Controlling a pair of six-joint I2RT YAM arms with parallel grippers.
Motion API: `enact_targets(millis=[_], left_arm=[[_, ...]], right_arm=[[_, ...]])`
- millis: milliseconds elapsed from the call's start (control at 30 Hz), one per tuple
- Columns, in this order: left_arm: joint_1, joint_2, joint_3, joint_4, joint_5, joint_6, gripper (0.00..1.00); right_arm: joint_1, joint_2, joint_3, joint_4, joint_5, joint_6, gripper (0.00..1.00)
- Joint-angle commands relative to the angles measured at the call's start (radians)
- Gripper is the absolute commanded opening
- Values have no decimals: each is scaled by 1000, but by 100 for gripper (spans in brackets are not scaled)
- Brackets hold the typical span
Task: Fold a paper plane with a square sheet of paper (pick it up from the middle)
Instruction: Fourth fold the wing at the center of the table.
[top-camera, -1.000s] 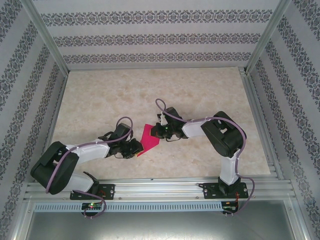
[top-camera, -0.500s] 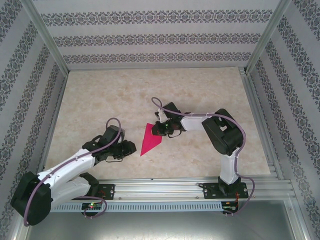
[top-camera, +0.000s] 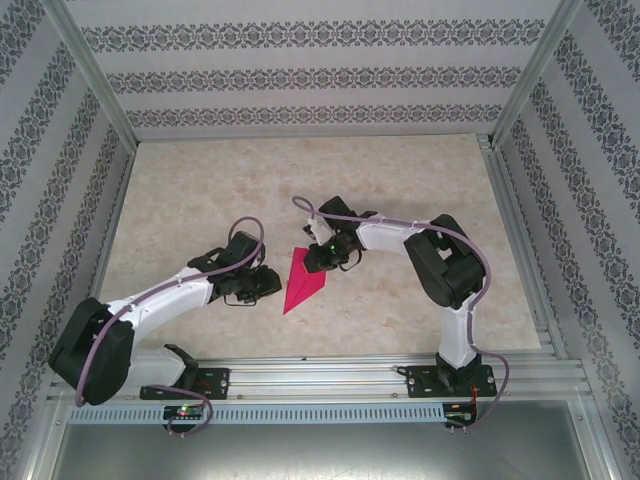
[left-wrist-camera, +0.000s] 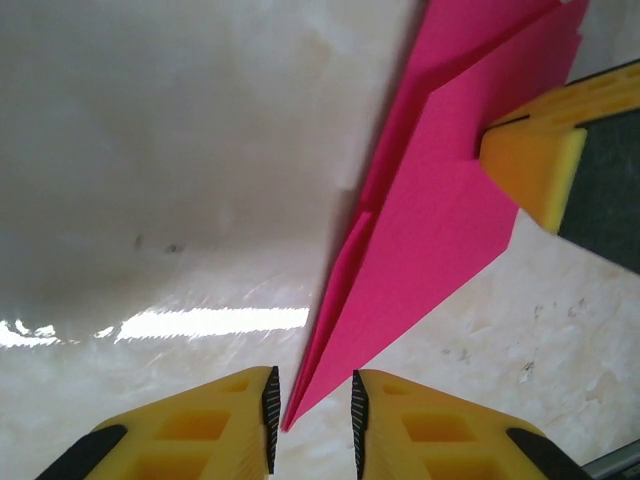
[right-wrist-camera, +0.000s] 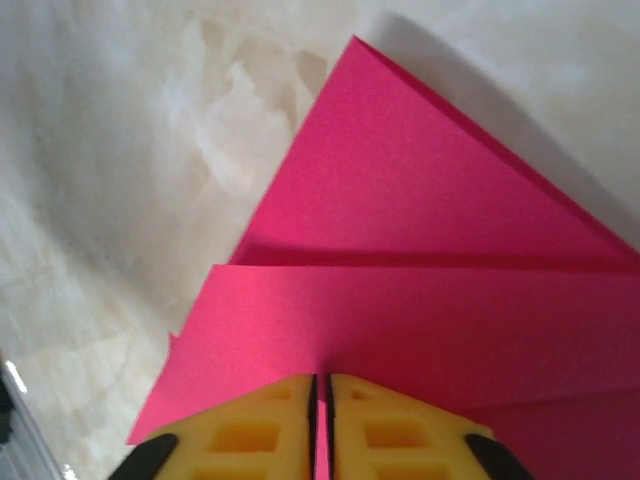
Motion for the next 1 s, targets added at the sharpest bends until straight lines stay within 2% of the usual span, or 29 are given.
enact_targets(millis=[0,167,267,400,567,967], left_arm=[[12,37,49,-33,-17,56,30],[12,114,110,-13,29,114,31],[13,182,169,-50,12,168,32],[12,285,240,-86,3,223,32],[12,354,284,-110,-4,259,32],[13,406,289,-77,20,254,33]], right_arm=[[-13,-121,-12,5,36,70,16],[-29,-239,-148,56,197,260,23],[-31,-308,-293,177,207,433,31],[-1,-351,-421,345,189,589,35],[41,-321,-422,345,211,639,37],[66,-263,-433,364,247,728,37]])
